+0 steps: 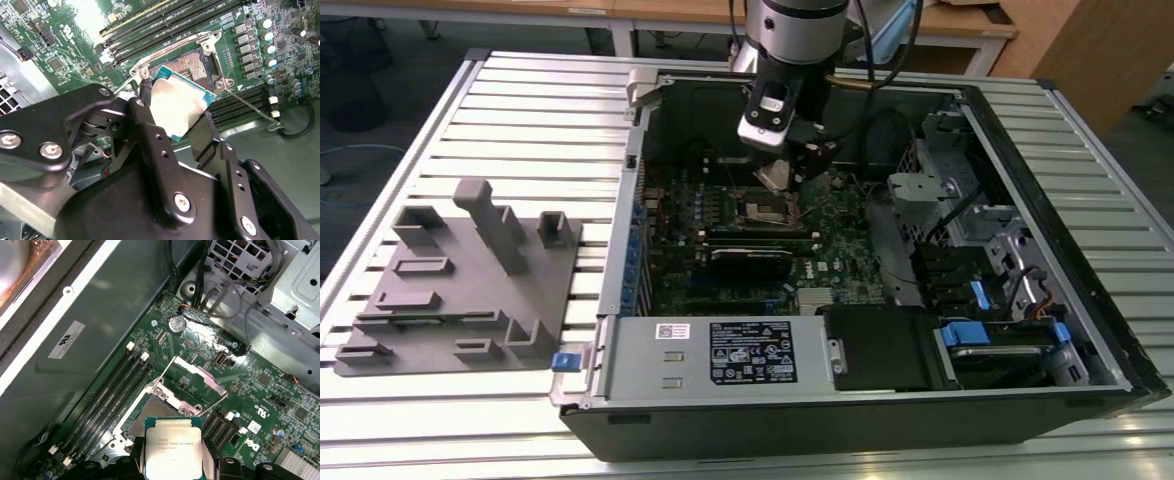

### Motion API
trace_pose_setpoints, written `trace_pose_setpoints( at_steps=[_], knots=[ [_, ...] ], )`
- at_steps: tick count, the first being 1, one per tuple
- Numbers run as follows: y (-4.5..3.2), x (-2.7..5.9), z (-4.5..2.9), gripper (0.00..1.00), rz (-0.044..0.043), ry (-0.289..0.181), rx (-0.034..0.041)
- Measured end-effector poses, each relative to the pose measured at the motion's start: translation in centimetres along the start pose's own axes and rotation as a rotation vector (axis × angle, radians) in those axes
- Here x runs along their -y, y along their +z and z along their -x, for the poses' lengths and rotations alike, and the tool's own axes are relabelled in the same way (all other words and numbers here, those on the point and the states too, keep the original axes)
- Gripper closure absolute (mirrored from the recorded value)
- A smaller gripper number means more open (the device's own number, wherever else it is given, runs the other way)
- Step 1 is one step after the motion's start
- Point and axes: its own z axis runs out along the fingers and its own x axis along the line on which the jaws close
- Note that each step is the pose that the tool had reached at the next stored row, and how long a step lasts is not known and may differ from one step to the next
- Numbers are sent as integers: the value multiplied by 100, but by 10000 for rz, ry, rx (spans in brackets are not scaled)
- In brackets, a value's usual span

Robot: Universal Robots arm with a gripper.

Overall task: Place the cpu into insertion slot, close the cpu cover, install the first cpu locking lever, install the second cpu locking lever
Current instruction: 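Place the cpu into insertion slot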

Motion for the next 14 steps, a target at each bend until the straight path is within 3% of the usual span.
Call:
trace_pose_setpoints(
  at_steps=[4, 14],
  knots=[
    [1, 0, 0, 46, 0, 254, 19],
    [4, 0, 0, 46, -4, 2041, 158]
  ],
)
